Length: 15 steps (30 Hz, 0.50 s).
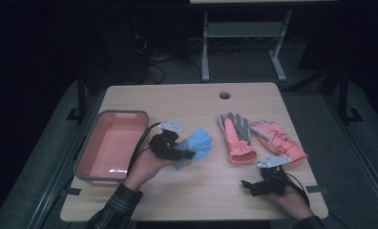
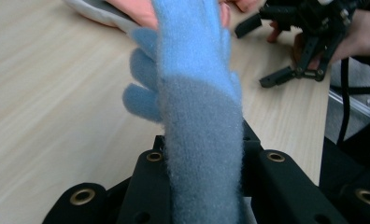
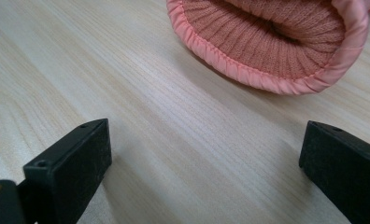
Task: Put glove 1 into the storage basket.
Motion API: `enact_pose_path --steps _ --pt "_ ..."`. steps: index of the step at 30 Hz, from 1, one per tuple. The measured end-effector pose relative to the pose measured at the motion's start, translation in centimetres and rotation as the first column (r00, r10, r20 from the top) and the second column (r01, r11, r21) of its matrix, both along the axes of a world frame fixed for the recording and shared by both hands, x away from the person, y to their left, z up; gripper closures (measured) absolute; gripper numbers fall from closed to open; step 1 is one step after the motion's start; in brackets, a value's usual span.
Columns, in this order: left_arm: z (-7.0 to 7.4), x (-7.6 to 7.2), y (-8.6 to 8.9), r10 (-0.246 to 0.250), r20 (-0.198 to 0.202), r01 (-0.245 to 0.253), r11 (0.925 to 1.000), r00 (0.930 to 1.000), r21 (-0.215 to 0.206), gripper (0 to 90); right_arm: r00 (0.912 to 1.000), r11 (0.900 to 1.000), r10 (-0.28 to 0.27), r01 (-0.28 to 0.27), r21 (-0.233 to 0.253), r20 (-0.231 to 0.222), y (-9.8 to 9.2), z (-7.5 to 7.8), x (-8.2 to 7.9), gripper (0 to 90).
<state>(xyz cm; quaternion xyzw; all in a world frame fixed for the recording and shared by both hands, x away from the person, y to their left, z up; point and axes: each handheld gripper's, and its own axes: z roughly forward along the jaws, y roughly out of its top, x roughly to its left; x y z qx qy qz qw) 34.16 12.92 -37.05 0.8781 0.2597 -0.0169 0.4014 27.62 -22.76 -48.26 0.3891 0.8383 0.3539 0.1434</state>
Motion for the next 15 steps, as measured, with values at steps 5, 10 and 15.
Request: enact_pose_path --steps 5,10,15 --pt "0.9 0.4 1.8 0.049 0.016 -0.049 0.9988 0.9987 -0.011 73.4 1.0000 1.000 0.001 -0.001 0.000 0.000 0.0 0.0 0.0 1.7" --pt "1.5 0.8 3.7 0.089 0.023 -0.088 0.9960 0.9958 -0.014 73.5 1.0000 1.000 0.001 -0.001 0.000 0.001 0.0 0.0 0.0 1.7" --pt "1.8 1.2 5.3 0.123 0.027 -0.123 0.9923 0.9920 -0.017 73.4 1.0000 1.000 0.000 0.000 0.000 0.000 0.0 0.0 0.0 1.7"
